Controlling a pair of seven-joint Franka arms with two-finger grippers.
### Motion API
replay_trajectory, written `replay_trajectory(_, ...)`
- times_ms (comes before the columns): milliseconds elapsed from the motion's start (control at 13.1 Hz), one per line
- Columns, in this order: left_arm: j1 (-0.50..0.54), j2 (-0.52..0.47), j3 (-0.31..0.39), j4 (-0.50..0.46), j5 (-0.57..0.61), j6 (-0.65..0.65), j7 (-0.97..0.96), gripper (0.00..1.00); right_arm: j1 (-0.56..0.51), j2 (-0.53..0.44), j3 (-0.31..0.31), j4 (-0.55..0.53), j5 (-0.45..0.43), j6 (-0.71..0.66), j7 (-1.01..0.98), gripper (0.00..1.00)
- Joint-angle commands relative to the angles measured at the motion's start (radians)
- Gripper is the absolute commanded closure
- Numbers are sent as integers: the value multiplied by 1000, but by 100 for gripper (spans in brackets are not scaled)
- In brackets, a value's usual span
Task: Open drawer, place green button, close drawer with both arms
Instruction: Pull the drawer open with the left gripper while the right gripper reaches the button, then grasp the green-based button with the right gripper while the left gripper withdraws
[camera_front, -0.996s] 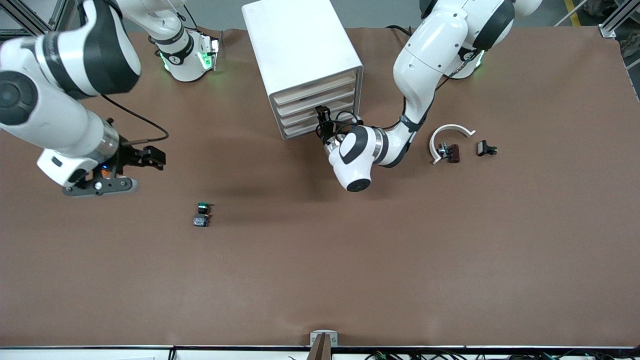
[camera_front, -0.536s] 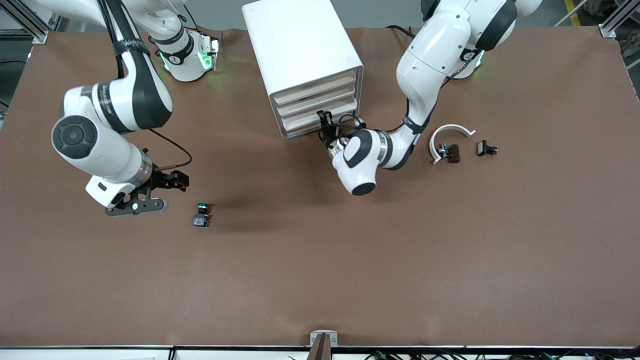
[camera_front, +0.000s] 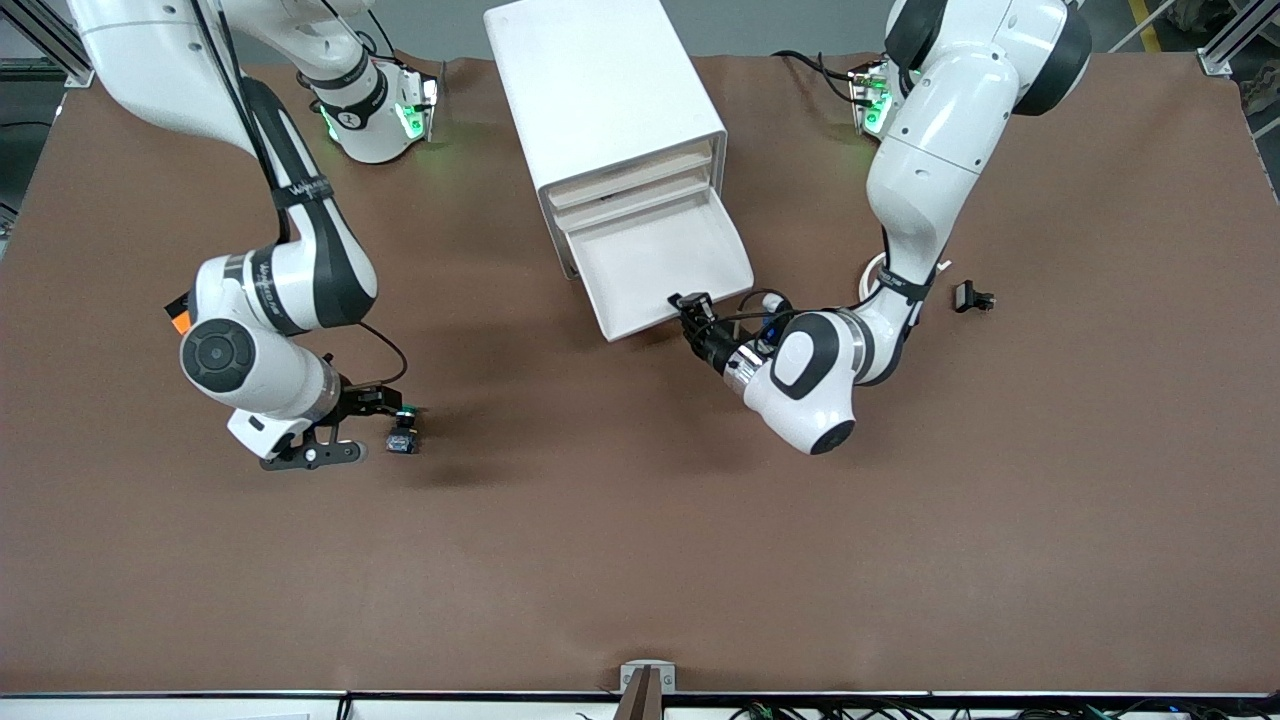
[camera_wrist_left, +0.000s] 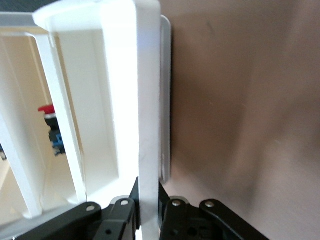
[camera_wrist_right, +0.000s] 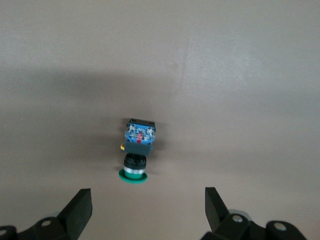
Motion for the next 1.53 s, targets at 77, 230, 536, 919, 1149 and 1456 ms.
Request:
replay_trajectory(77, 23, 9, -2, 42, -49, 61, 31, 23, -3, 71, 6, 18, 45, 29, 9, 0)
replay_trajectory(230, 24, 8, -2, 44, -49, 64, 38, 0, -9, 113, 6, 37, 57, 64, 9, 0)
replay_trajectory(536, 47, -1, 6, 102, -49, 64, 40, 0, -2, 193, 6, 81, 100, 90, 9, 0)
replay_trajectory(919, 104, -23, 87, 163, -34, 58, 38, 0, -9, 232, 3, 97, 95, 93, 7, 0)
replay_trajectory(1149, 103, -72, 191, 202, 4, 57, 45, 0, -11, 237, 3, 97, 100, 123, 9, 26)
replay_trajectory(1456, 121, -98, 282, 211, 60, 49, 200, 0, -11, 220, 2, 101, 101, 109, 4, 81)
